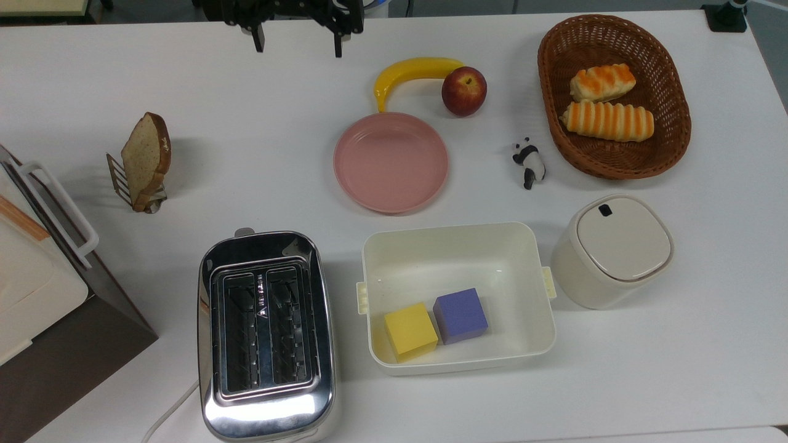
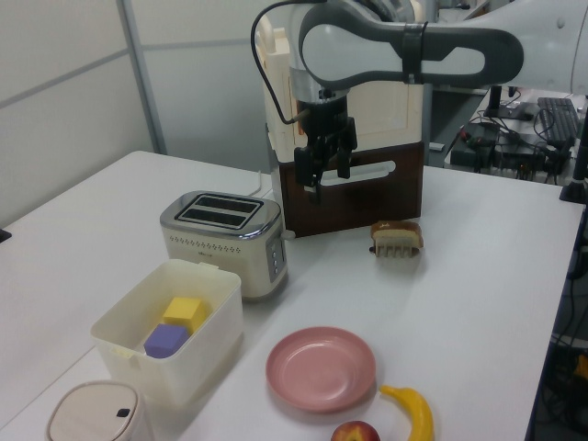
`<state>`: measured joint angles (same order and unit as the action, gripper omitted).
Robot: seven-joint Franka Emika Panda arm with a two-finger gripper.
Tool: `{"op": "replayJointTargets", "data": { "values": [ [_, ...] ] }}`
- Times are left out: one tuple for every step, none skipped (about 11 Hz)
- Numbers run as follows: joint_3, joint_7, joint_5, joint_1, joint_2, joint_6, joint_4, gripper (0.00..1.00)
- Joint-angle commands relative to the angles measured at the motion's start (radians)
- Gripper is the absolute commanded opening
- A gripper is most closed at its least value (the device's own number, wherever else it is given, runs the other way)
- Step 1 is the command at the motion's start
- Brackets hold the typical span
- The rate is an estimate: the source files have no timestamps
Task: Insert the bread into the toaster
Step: 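Move the gripper over the bread slice standing in the metal rack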
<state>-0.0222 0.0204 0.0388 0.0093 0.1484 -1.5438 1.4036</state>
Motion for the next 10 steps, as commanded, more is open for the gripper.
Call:
{"op": "replayJointTargets", "data": {
  "values": [
    [-0.01, -0.025, -0.002, 0.008, -0.035, 0.007, 0.041, 1.0],
    [-0.013, -0.027, -0.002, 0.006, -0.035, 0.007, 0.04, 1.0],
    [-0.016, -0.03, -0.002, 0.003, -0.035, 0.007, 0.041, 1.0],
    [-0.018, -0.043, 0.0, 0.001, -0.032, 0.002, 0.041, 1.0],
    [-0.019, -0.086, 0.01, -0.005, -0.032, 0.002, 0.044, 1.0],
    [-0.019, -0.132, 0.016, -0.024, -0.032, -0.002, 0.052, 1.0],
    [-0.019, -0.173, 0.035, -0.037, -0.027, -0.018, 0.055, 1.0],
    [-0.019, -0.215, 0.073, -0.051, -0.021, -0.048, 0.07, 1.0],
    [-0.019, -0.256, 0.113, -0.063, -0.021, -0.1, 0.102, 1.0],
    [-0.019, -0.287, 0.146, -0.077, -0.021, -0.143, 0.13, 1.0]
  ]
}}
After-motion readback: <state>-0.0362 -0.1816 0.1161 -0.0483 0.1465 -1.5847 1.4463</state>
